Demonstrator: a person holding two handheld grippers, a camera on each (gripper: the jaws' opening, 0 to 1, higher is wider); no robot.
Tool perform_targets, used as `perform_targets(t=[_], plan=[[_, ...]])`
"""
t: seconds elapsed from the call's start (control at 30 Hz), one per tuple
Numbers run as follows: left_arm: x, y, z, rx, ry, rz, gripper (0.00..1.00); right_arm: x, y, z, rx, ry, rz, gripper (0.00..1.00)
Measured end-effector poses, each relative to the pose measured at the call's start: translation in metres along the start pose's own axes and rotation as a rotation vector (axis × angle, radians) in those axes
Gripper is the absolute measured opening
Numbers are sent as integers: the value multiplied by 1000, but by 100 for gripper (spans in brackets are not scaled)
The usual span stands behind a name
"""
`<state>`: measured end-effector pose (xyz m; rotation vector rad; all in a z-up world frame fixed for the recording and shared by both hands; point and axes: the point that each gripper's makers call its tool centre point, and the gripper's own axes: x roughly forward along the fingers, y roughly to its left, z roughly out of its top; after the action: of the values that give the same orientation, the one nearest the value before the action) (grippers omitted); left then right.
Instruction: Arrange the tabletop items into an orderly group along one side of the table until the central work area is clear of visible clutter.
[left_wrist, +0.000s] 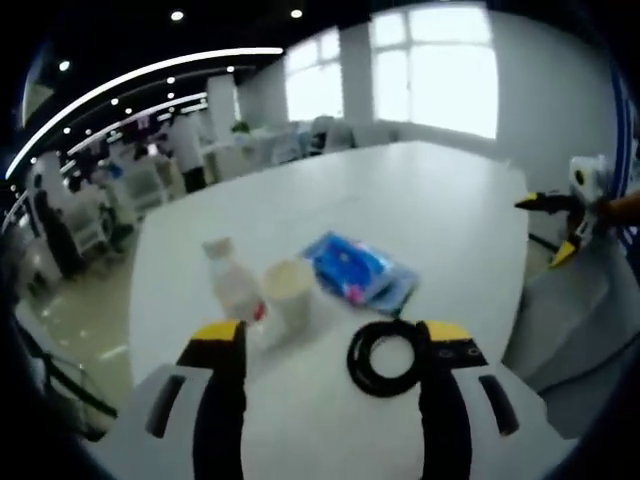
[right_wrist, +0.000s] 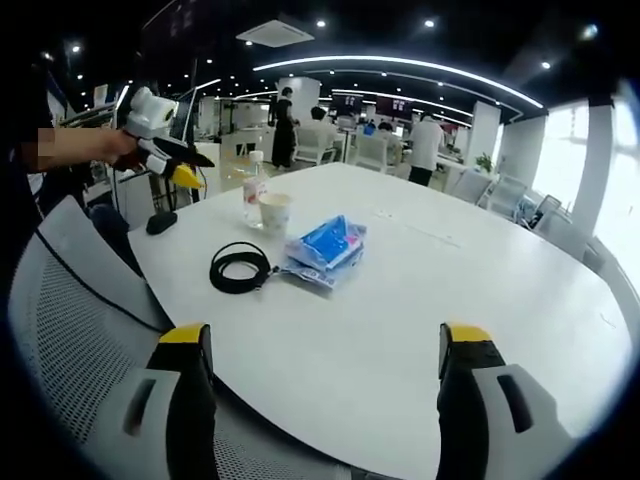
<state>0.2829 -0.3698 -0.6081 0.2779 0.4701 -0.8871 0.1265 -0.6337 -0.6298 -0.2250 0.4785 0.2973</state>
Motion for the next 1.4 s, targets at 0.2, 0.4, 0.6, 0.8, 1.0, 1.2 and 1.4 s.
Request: perform_targets(t=[0.2, 0.4, 0.6, 0.8, 1.0, 1.2, 1.4], plan=[[-8, -18, -1, -37, -35, 7, 73, 0, 0, 0, 1, -1, -2, 93], [-15, -31, 0, -56, -56, 17, 75, 0, 0, 0, 1, -1, 2, 93], [-25, -41, -1, -59, -71, 40, 82, 1, 0, 0, 2, -1, -1, 93], [-30, -54, -7, -82, -80, 47, 86, 1, -1, 0, 1, -1, -4, 93], [-33, -65, -18, -12, -42, 87, 90, 1, -2, 0, 0, -2, -7, 93], [-36, -76, -21, 29, -16, 92, 94, 1, -1, -1, -5, 5, -5, 93], [-42, -82, -32, -77, -51, 108, 95, 1, -1, -2, -15, 13, -6, 93]])
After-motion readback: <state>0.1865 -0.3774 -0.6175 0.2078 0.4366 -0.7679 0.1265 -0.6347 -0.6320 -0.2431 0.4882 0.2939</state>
